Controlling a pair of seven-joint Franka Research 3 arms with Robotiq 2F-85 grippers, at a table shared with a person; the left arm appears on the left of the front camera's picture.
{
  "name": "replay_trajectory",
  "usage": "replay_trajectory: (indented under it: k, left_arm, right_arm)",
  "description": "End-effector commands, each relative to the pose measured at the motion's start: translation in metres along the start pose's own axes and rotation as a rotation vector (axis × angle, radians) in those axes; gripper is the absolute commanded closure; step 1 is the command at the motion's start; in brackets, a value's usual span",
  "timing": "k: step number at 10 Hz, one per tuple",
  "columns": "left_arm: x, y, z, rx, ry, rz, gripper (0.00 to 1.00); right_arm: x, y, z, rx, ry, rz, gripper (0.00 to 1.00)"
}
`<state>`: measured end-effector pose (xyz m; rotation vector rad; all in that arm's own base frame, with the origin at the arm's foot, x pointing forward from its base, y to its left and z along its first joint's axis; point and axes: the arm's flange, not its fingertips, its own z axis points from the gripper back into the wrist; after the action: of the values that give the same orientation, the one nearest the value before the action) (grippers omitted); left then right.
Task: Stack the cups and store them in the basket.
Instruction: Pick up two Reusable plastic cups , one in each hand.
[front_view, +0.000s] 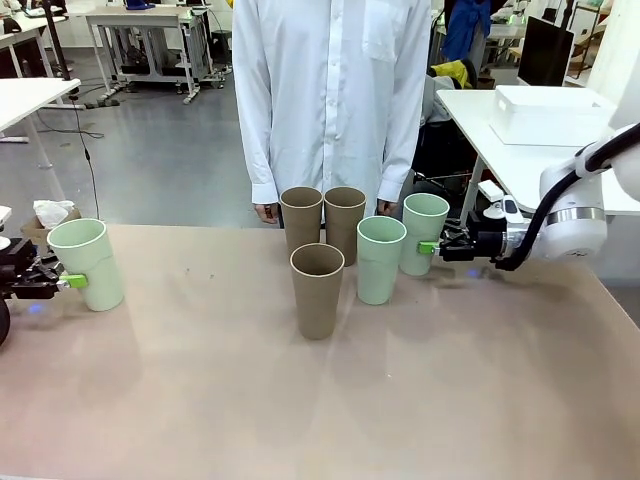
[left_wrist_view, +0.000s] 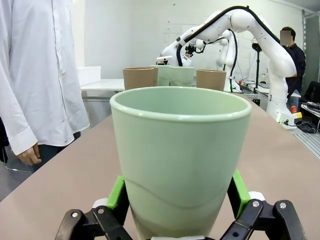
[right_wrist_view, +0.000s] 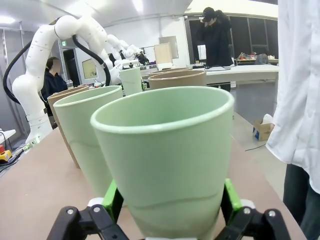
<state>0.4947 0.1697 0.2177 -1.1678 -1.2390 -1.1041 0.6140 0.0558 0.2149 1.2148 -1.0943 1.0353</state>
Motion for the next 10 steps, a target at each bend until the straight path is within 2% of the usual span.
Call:
replay_trajectory:
  k: [1,10]
  left_arm:
    - [0.005,-0.002,-0.011,0.032,-0.006,-0.024,0.00]
    - [0.000,-0.001,-0.026,-0.016,-0.004,-0.005,0.00]
  right_arm:
    - [0.003,-0.012,-0.011,-0.023,-0.007,-0.030,0.00]
    - [0.000,-0.011,-0.016,-0.005,0.011,-0.052,0.00]
